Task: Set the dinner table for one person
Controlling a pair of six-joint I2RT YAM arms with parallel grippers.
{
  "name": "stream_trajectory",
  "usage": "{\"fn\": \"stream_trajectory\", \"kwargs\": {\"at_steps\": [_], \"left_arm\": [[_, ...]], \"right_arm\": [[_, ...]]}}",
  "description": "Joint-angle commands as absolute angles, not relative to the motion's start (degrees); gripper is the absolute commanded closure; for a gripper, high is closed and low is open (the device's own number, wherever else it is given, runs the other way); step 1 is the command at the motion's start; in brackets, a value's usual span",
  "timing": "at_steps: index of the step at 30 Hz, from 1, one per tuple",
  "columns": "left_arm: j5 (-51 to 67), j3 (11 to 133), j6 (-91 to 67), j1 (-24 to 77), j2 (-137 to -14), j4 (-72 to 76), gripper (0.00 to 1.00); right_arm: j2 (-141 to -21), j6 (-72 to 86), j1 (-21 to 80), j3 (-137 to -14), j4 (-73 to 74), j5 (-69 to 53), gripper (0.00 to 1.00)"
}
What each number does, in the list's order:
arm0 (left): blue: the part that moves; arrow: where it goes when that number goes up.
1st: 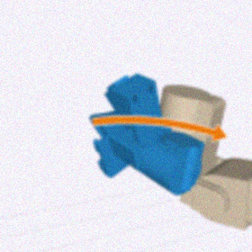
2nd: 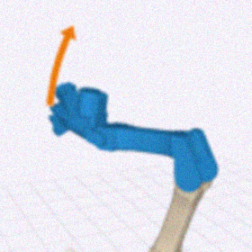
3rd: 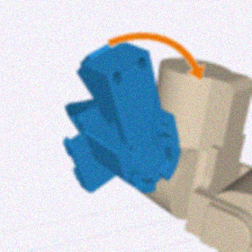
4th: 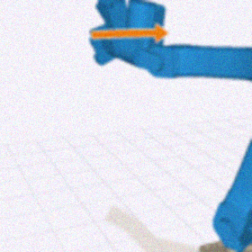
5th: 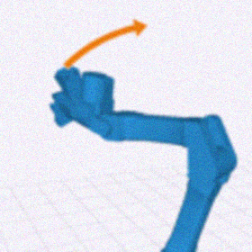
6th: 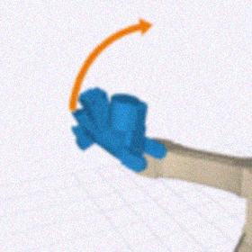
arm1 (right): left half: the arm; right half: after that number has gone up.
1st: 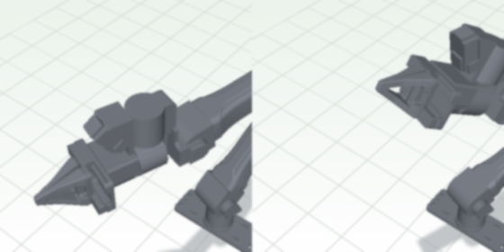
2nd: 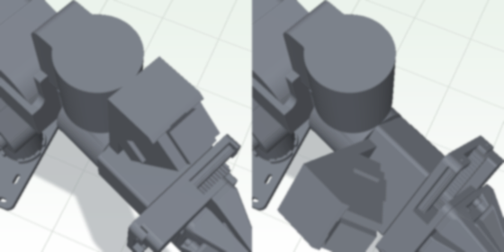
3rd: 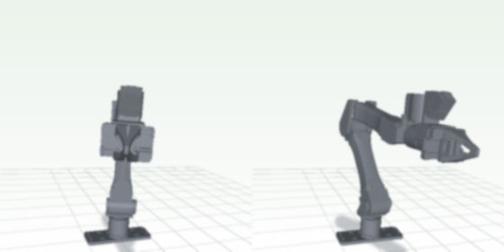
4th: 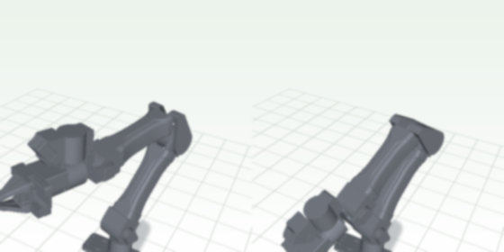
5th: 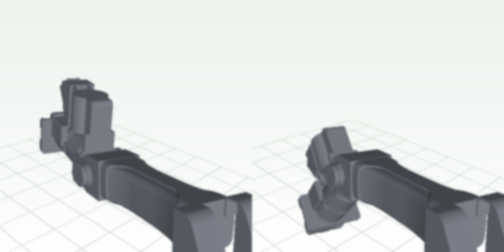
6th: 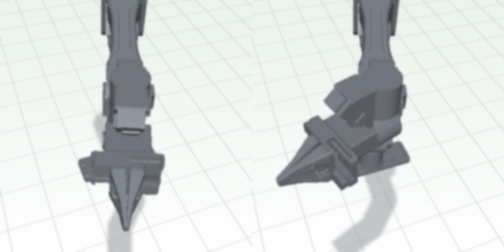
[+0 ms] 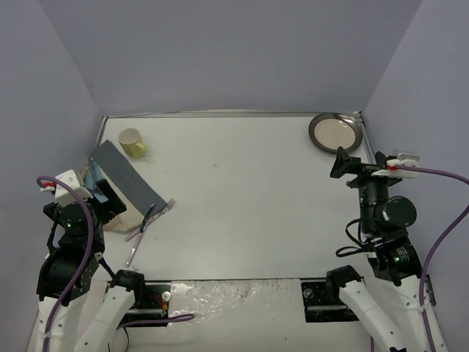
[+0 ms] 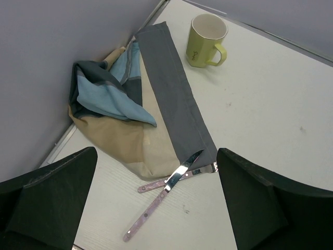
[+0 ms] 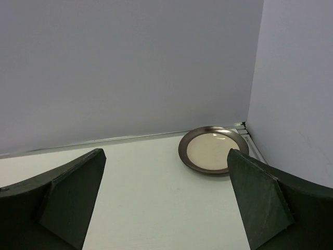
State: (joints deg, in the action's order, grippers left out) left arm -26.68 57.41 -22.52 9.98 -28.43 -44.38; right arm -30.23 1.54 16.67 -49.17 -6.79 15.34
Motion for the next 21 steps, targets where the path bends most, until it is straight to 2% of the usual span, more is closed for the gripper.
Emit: {"fn": "stream_trajectory", "kwargs": {"at_steps": [1,5,10,14,21], "left_arm": [[-26.29,58.52,-24.11,10.11,-29.66,-42.75,0.03],[-26.54,58.36,-25.55,10.11,-30.63,-43.78,0.03],[-27.80,56.31,-32.27,10.11,-34.08,-43.88,0.03],[-30.52,54.77,-40.95,10.01,-39.44,-44.37,0.03],[-30.57,52.00,-45.29,6.09,-51.39,-35.70,0.03]], "right_arm": [[-31.82,5.08,17.22,-48.86,-12.33,13.88,0.00],[-32.29,10.63,17.14,-47.36,-12.59,14.45,0.00],[-35.84,16.85,17.14,-45.82,-10.35,9.40,0.00],[-39.27,20.43,17.14,-44.91,-8.82,6.32,0.00],[-44.21,23.62,17.14,-42.71,-8.65,-0.96,0.00]]}}
